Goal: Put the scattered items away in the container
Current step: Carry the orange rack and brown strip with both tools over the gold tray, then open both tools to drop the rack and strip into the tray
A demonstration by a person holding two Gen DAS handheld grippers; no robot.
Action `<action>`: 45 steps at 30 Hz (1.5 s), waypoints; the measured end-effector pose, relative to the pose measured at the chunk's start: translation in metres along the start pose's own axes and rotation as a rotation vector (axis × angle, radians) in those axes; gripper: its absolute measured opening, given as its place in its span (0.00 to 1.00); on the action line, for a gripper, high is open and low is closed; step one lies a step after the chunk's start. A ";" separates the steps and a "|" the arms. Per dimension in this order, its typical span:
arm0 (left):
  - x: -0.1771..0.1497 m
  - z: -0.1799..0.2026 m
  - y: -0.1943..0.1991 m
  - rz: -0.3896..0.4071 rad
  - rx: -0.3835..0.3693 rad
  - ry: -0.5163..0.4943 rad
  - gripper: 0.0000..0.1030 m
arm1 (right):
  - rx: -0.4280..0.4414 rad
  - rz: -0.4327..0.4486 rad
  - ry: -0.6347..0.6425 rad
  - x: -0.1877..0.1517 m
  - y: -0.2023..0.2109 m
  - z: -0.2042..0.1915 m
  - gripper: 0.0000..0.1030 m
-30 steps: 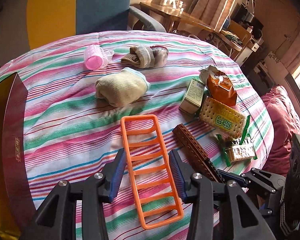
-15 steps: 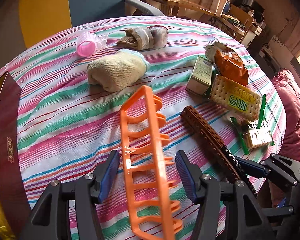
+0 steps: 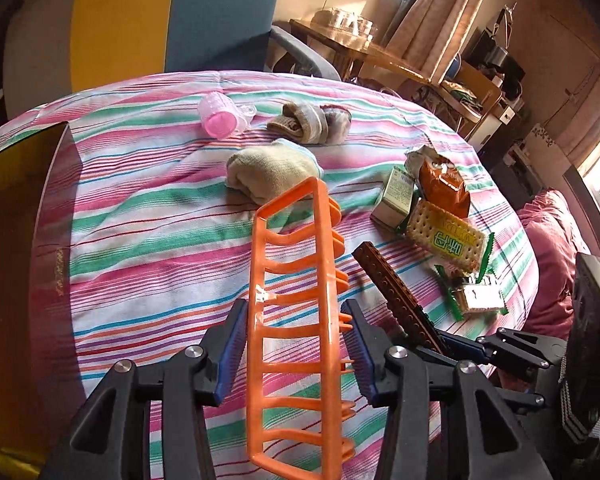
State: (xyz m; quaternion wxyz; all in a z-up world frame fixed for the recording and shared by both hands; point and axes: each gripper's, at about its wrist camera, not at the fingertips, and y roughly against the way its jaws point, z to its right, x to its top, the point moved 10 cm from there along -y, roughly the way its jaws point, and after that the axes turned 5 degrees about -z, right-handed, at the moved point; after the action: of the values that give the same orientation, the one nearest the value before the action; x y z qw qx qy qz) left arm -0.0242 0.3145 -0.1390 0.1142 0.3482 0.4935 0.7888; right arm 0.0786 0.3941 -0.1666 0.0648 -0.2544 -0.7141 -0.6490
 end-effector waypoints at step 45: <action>-0.069 -0.307 0.129 0.136 0.552 0.476 0.48 | 0.172 0.000 0.386 0.108 -0.076 -0.299 0.34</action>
State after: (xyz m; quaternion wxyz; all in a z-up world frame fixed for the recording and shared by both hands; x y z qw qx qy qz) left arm -0.1556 0.0010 -0.1416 -0.1547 0.2047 0.6760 0.6908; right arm -0.1198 0.1349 -0.1445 0.2220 -0.1188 -0.7412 -0.6222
